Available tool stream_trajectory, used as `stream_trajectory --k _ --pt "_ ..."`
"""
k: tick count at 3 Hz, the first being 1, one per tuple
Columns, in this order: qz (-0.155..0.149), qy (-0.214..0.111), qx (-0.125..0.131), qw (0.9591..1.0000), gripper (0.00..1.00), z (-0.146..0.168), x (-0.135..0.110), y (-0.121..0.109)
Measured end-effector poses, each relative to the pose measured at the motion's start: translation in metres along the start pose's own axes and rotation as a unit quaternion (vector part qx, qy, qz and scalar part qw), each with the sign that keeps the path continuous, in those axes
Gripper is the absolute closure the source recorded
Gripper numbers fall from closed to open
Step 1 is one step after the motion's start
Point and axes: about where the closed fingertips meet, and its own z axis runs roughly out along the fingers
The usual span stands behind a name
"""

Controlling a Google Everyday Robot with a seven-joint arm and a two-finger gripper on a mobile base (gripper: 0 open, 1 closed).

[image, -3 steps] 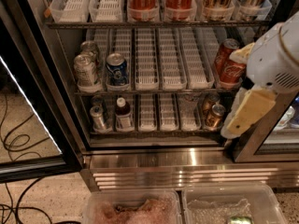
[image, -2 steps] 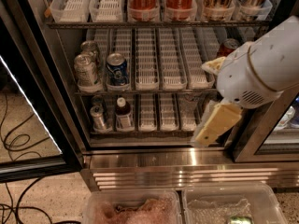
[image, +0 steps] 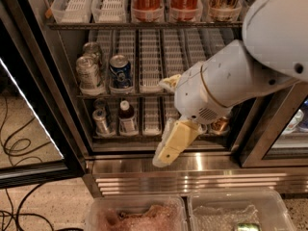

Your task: Pick redbull can from bottom shelf of fridge

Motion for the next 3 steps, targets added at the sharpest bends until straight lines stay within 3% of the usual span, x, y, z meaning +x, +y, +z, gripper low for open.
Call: stream_trajectory --k 1,2,3 --pt "0.002 -0.003 0.004 1.0 0.0 0.002 -0.001 0.0" --pt "0.029 -0.02 0.048 0.9982 0.0 0.015 0.004 0.001" --pt "0.034 -0.027 0.08 0.9959 0.0 0.017 0.005 -0.013"
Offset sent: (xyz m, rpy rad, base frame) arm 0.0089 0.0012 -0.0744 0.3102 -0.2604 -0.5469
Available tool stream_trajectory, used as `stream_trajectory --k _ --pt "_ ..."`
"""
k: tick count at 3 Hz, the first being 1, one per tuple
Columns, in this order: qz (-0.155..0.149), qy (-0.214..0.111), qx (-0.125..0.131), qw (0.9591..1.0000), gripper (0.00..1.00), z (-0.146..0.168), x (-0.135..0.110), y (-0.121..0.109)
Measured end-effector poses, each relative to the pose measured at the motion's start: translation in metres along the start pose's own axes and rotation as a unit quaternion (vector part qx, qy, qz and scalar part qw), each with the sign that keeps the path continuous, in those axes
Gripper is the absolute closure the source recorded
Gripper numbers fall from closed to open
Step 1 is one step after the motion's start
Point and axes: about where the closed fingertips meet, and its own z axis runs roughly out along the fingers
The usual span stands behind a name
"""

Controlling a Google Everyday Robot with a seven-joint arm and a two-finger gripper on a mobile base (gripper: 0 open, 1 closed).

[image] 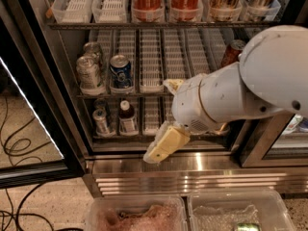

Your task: Pick redbull can from bottom shelf of fridge

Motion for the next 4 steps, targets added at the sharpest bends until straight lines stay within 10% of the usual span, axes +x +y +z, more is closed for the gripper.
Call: stream_trajectory --k 3,4 --pt "0.028 -0.079 0.051 0.9952 0.0 0.037 -0.009 0.013" --pt "0.081 -0.145 0.085 0.9824 0.0 0.057 -0.021 -0.007"
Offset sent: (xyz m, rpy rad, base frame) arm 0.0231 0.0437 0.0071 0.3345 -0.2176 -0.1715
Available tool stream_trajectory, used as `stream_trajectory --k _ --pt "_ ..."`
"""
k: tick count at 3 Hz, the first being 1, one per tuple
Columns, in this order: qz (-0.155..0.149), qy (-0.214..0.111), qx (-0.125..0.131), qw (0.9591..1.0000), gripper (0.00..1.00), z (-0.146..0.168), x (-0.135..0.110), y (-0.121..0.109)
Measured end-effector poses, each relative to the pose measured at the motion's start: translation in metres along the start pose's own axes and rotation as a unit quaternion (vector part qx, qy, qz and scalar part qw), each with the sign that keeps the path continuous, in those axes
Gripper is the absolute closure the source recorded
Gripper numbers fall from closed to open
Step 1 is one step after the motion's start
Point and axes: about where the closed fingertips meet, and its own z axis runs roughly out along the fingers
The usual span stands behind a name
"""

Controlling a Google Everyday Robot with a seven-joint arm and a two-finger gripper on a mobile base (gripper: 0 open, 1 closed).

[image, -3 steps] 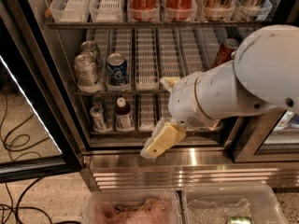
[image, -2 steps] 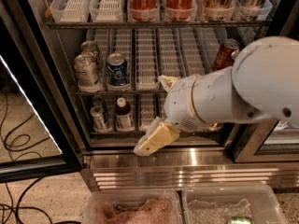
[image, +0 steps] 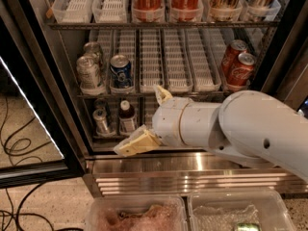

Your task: Pick redbull can from bottom shelf of fridge

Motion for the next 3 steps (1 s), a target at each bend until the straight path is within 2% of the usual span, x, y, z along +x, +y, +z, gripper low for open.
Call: stream_trajectory --k 1,2,3 --pt "0.011 -0.01 0.004 0.9999 0.0 0.005 -0.006 0.001" --pt "0.028 -0.022 0.024 0.9991 0.0 0.007 0.004 -0.004" --pt "0.09 -0.039 0.055 0.9937 0.0 0.026 0.043 0.002"
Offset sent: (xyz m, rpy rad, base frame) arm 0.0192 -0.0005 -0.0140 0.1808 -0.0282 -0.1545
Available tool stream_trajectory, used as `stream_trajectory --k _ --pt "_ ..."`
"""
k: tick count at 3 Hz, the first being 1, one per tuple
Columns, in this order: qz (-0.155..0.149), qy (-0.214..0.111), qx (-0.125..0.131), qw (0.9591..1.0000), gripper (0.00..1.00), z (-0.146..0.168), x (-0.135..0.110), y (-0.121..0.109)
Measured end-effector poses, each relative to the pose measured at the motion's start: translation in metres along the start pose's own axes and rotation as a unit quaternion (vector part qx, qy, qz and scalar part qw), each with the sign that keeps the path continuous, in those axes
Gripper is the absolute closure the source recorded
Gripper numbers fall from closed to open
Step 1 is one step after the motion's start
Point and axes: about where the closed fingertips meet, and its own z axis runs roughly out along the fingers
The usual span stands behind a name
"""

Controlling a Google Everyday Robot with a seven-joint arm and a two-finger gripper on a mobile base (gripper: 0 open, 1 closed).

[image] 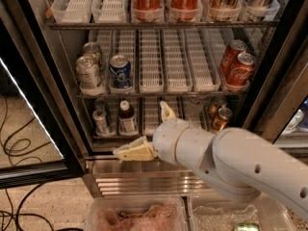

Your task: Pick redbull can from bottom shelf of fridge

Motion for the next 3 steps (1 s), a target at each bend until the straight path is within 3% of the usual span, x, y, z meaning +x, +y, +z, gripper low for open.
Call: stream_trajectory --k 1,2,3 --pt "0.001 -0.016 0.008 0.9998 0.0 0.03 0.021 0.019" --pt "-0.029 -0.018 0.018 0.9992 0.0 0.05 0.036 0.026" --pt "-0.027 -0.017 0.026 0.9991 0.0 0.051 0.039 0.021"
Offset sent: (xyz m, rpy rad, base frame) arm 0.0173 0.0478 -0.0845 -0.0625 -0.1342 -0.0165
